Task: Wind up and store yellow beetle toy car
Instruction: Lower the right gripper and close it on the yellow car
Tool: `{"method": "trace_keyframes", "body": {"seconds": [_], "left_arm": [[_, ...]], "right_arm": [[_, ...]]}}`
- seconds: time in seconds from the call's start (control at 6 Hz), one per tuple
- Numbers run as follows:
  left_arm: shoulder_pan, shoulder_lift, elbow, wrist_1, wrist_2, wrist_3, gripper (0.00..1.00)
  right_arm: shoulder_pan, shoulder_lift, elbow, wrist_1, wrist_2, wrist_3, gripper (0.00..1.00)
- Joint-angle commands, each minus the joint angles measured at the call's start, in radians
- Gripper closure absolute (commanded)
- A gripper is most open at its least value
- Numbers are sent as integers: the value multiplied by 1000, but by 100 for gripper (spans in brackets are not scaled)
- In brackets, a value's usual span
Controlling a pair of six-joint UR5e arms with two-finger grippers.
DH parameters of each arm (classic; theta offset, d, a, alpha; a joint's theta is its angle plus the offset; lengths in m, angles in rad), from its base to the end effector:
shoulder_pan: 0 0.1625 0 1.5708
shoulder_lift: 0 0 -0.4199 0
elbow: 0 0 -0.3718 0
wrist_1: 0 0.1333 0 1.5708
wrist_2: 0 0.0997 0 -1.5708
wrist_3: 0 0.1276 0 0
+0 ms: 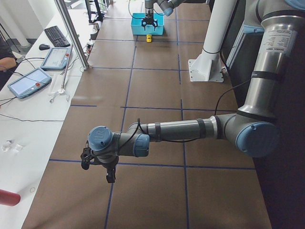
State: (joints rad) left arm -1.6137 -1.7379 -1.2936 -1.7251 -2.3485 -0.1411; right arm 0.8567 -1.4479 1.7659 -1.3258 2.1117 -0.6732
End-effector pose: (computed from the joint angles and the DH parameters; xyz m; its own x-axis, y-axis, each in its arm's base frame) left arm -0.0670 -0.5406 0.7038 0.7001 -0.1399 -0.7002 0.1427 0.9882 -0.0548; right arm -0.3074 -0.4579 0.5023 0.0204 -0.9998 0.0077 0.7247 0.0201 0.6888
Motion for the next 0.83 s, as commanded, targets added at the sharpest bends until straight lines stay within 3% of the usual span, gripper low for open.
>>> {"method": "trace_keyframes", "body": {"seconds": [0.0, 0.67], "left_arm": [[0, 0, 0, -1, -2, 2, 0], [0, 0, 0, -1, -2, 0, 0]], "right_arm": [[-22, 6, -8, 7, -18, 4, 0], [-38, 60, -66, 7, -27, 3, 0]]}}
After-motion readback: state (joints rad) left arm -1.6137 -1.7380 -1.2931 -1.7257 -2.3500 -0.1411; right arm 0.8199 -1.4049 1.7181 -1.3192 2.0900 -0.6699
